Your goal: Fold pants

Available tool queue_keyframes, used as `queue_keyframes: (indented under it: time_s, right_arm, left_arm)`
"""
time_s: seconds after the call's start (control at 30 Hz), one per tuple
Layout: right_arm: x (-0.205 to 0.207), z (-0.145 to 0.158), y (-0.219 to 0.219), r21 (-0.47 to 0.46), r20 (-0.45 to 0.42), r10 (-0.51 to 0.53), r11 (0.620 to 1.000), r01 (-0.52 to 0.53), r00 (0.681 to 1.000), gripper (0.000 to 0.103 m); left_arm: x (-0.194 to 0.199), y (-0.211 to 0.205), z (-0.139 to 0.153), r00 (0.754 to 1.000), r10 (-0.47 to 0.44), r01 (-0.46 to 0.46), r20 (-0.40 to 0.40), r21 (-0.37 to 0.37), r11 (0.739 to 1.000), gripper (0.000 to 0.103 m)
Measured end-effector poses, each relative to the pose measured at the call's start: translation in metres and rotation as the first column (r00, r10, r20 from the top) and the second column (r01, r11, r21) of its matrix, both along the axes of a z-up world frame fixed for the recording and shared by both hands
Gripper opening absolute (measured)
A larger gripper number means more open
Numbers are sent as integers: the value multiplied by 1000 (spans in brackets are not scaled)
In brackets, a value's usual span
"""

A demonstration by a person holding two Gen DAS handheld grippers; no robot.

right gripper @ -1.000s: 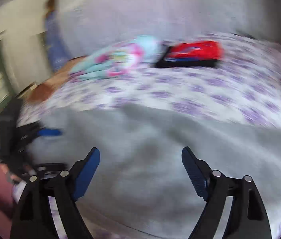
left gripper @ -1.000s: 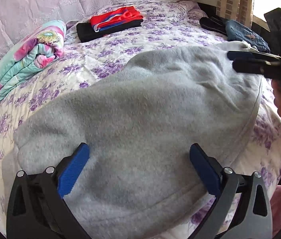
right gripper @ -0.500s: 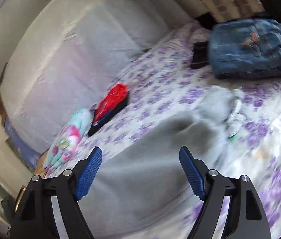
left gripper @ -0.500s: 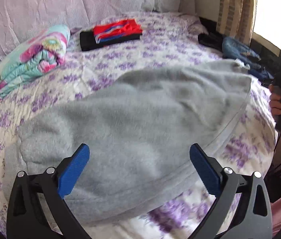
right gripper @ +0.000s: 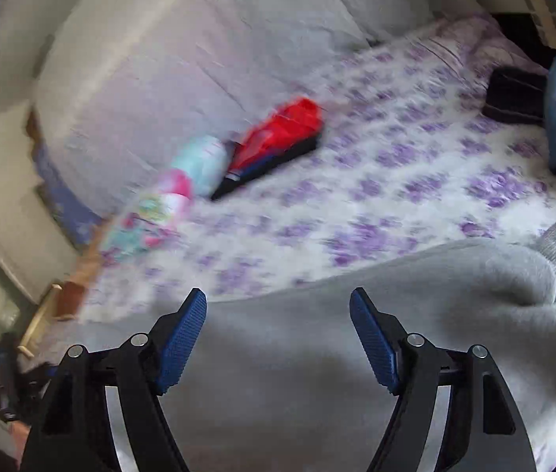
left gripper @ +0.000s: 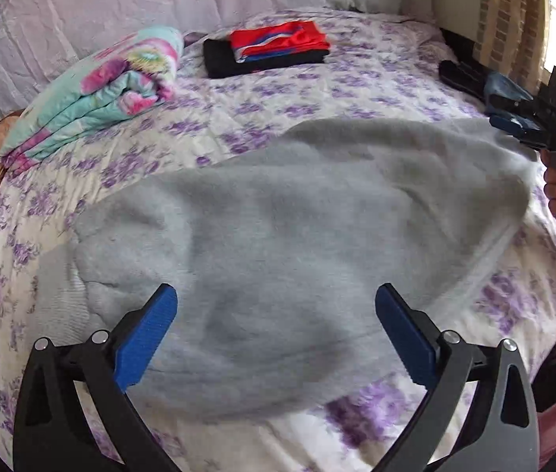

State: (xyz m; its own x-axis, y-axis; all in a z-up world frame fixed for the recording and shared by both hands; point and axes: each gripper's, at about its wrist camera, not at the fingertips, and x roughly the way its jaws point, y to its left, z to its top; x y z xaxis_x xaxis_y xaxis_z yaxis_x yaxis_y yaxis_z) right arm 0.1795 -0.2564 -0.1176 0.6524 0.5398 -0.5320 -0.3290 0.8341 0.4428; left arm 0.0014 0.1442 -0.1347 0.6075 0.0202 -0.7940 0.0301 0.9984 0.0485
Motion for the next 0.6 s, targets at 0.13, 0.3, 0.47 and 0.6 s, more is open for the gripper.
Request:
queue_keyframes:
  time_s: [0.13, 0.3, 0.47, 0.6]
  right_arm:
    - [14, -23, -56, -61, -76, -249, 968, 245, 965, 15]
    - [-36, 18, -16, -98, 79, -197, 974, 204, 977, 64]
    - [-56, 33, 96, -222, 169, 103, 973, -64, 980, 64]
    - [-59, 5, 160, -324, 73, 253, 921, -217, 965, 72]
  left_arm:
    - [-12, 18, -16, 1000, 8, -9, -14, -35, 999, 98]
    - [-32, 12, 10, 1000, 2, -3, -12, -30, 1000, 98]
    - [-14, -21, 67, 974, -115, 135, 194, -91, 987, 98]
    - [60, -60, 43, 982, -132, 149, 137, -121, 981, 98]
